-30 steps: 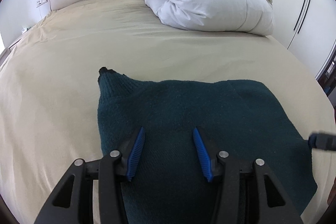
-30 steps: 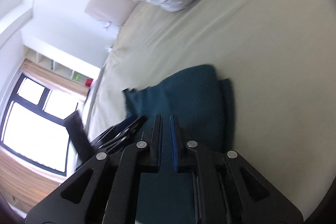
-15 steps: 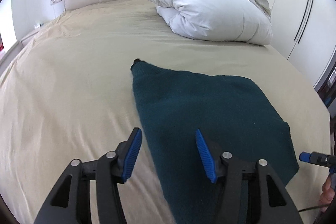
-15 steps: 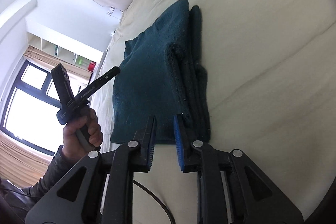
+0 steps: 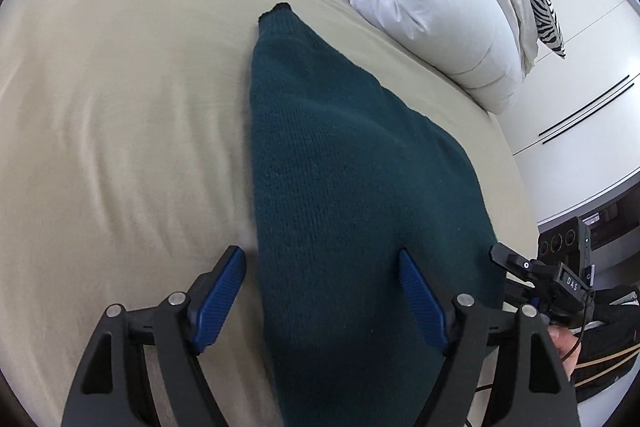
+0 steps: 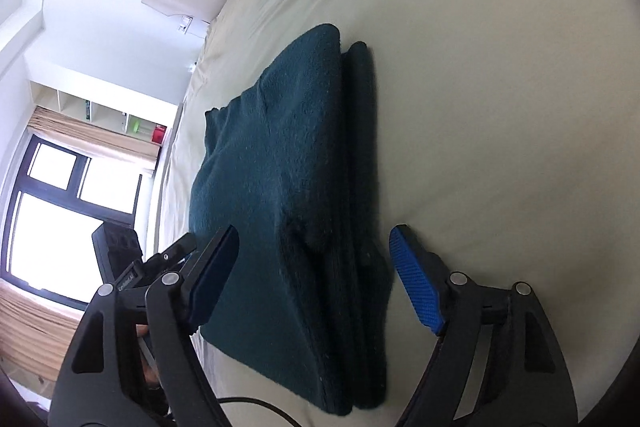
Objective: Fold small clothes
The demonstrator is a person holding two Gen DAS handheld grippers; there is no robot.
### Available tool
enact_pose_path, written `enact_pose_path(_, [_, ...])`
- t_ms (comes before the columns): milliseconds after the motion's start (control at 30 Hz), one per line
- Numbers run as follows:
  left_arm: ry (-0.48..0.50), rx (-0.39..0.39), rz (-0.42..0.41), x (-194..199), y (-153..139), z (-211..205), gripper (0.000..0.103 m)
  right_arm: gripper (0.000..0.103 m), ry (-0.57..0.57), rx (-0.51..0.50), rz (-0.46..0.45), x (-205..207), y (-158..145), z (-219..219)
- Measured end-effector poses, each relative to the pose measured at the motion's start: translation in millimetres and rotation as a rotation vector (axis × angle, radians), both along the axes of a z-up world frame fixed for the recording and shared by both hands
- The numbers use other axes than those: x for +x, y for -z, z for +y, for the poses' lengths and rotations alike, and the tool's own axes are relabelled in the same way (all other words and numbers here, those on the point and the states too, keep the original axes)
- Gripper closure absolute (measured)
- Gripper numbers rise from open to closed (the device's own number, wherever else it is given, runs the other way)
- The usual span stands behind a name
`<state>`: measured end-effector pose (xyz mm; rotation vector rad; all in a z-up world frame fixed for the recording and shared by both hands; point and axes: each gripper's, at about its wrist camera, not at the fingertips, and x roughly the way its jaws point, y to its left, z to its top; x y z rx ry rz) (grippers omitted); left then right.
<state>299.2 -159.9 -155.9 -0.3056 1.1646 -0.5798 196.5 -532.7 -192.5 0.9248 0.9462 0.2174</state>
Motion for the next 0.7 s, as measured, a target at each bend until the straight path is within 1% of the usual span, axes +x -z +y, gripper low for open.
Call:
enact_pose_path(33, [0.011, 0.011, -0.004, -0.1, -1.1, -5.5, 0.029, 0.042, -0.006, -0.005, 0.0, 6.5, -1.3, 0.5])
enact_pose_path(67, [0.031, 0.023, 0.001, 0.0, -1.4, -10.0, 0.038, 0.049, -0.022, -0.014, 0.011, 10.4, -1.2, 2.8])
enact_pose_path(100, [0.037, 0.045, -0.004, 0.6, -2.9, -13.1, 0.041, 0.058, -0.037, -0.035, 0.035, 16.0, 0.6, 6.3])
enact_pose_path(133, [0.043, 0.058, -0.009, 0.6, -4.5, -15.3, 0.044, 0.062, -0.054, -0.069, 0.059, 23.2, 3.0, 10.9])
enact_pose_path(167, [0.047, 0.06, -0.008, 0.5, -6.1, -15.5, 0.05, 0.068, -0.067, -0.1, 0.075, 28.0, 5.1, 15.1])
enact_pose_path(200, [0.051, 0.056, -0.01, -0.5, -8.3, -14.3, 0.057, 0.071, -0.072, -0.112, 0.086, 32.2, 5.5, 17.2])
enact_pose_path(267, [0.063, 0.048, -0.026, -5.5, -14.3, -11.4, 0.063, 0.076, -0.061, -0.127, 0.09, 26.0, 5.7, 20.9])
enact_pose_path(367, [0.077, 0.074, -0.071, -22.0, -29.7, -6.1, 0.066, 0.079, -0.051, -0.202, 0.067, 15.3, -6.5, 33.1])
enact_pose_path(467, [0.08, 0.08, -0.114, -42.0, -49.6, 8.9, 0.066, 0.08, -0.037, -0.232, 0.033, 2.4, -26.8, 46.6])
enact_pose_path(600, [0.071, 0.085, -0.147, -66.5, -73.0, 47.0, 0.066, 0.081, -0.095, -0.294, -0.018, -19.2, -57.6, 85.5])
enact_pose_path(700, [0.064, 0.092, -0.162, -88.5, -87.1, 81.4, 0.066, 0.081, -0.132, -0.286, -0.047, -35.1, -73.3, 112.4])
